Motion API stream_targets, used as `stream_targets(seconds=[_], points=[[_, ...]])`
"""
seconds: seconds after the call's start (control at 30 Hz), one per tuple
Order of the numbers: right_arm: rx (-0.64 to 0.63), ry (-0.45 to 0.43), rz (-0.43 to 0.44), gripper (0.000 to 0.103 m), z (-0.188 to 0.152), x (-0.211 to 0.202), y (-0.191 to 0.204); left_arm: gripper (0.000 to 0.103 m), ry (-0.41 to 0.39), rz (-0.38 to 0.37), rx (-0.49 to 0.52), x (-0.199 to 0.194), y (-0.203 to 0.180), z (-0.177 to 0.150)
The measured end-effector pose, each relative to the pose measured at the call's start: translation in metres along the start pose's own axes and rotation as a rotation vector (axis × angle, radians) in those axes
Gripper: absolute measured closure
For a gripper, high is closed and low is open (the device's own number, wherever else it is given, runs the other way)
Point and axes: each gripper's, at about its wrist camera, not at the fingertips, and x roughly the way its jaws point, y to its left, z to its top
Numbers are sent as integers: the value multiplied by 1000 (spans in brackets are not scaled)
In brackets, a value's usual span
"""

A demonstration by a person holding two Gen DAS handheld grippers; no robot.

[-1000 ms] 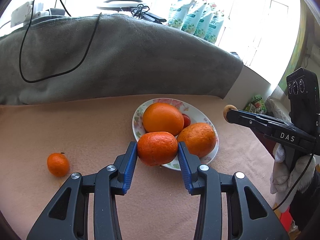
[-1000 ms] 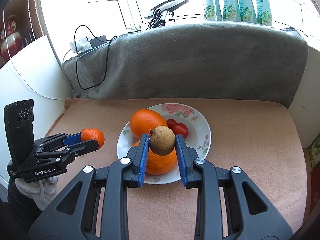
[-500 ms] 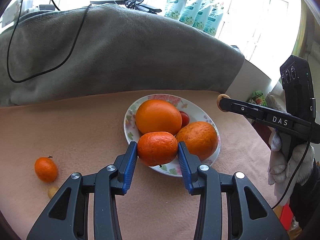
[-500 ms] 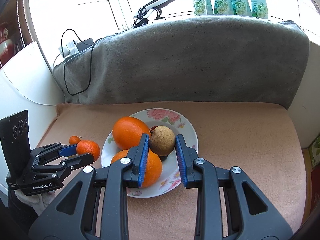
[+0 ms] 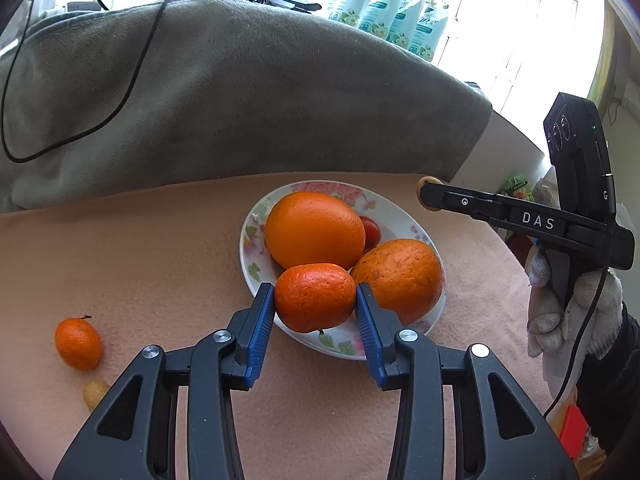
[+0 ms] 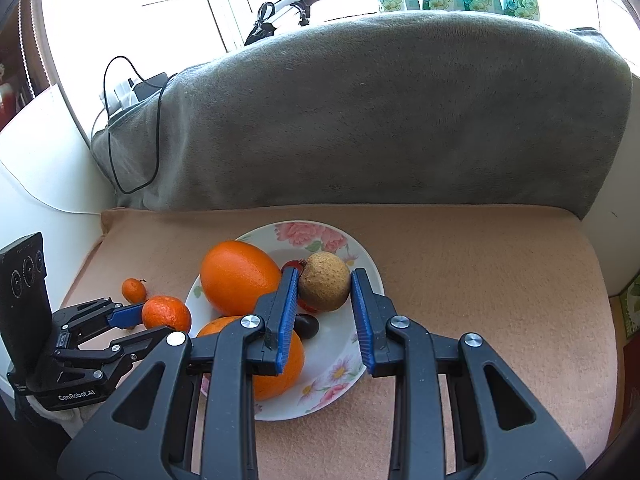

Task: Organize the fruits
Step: 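Open both grippers to release the longan and tangerine onto the plate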

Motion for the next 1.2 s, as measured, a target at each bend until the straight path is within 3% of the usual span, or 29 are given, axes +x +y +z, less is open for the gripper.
stream_targets(seconds=[0.87,0.93,0.97,1.0,1.13,1.2], points=[[9,31,18,74,2,22,0,63,10,-7,9,8,-2,3],[18,25,17,59,2,21,0,57,1,-9,8,7,-1,2],[22,18,17,43,2,20,-1,50,-4,-12,9,5,-1,3],[24,6,16,37,2,18,-1,45,-9,-13,9,3,-1,3],[26,-8,12,34,3,13,0,39,-21,-9,7,-1,-1,4],[30,-17,5,21,4,10,1,34,-26,-5,11,-1,-2,4]])
